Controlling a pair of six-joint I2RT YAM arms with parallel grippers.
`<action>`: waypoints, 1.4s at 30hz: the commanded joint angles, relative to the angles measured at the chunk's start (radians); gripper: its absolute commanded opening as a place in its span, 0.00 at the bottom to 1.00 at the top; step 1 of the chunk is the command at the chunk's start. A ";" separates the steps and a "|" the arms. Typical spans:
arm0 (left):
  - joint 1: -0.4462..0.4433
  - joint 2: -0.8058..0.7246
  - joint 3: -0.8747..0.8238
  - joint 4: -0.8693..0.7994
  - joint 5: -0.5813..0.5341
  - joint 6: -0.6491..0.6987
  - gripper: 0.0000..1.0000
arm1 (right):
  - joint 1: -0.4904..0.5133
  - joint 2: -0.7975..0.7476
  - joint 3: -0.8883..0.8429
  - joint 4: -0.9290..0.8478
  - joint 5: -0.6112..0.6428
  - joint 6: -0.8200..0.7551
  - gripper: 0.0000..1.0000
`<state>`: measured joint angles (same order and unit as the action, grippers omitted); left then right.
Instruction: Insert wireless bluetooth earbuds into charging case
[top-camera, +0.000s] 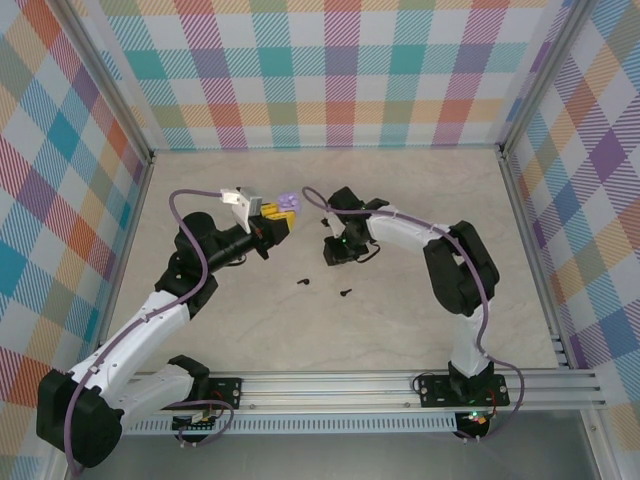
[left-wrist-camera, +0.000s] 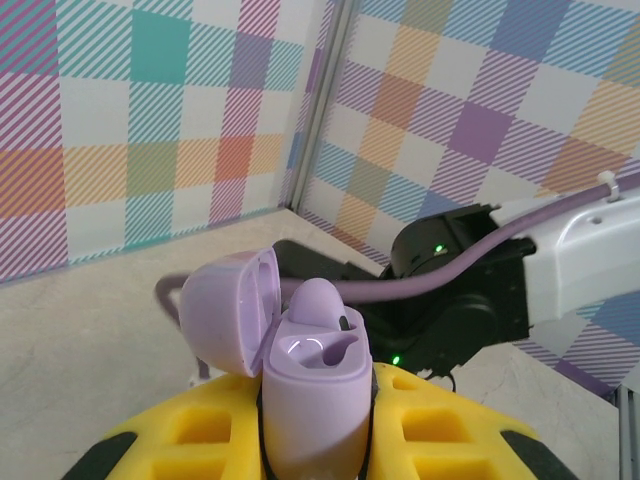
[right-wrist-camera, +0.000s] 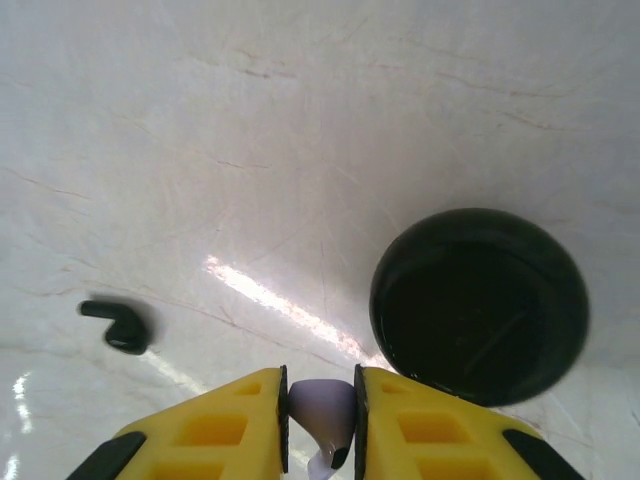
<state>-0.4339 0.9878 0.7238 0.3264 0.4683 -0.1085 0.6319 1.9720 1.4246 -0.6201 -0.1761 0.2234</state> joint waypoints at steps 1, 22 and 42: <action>0.005 -0.007 -0.007 0.005 -0.013 0.003 0.03 | -0.029 -0.074 -0.038 0.091 -0.107 0.056 0.23; -0.007 0.156 0.027 -0.035 -0.039 -0.037 0.00 | -0.135 -0.434 -0.188 0.287 -0.205 0.180 0.22; -0.095 0.295 0.081 -0.008 0.058 0.011 0.00 | -0.084 -0.605 -0.154 0.287 -0.188 0.113 0.23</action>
<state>-0.5140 1.2858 0.7685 0.2874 0.4801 -0.1303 0.5282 1.3979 1.2430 -0.3515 -0.3820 0.3733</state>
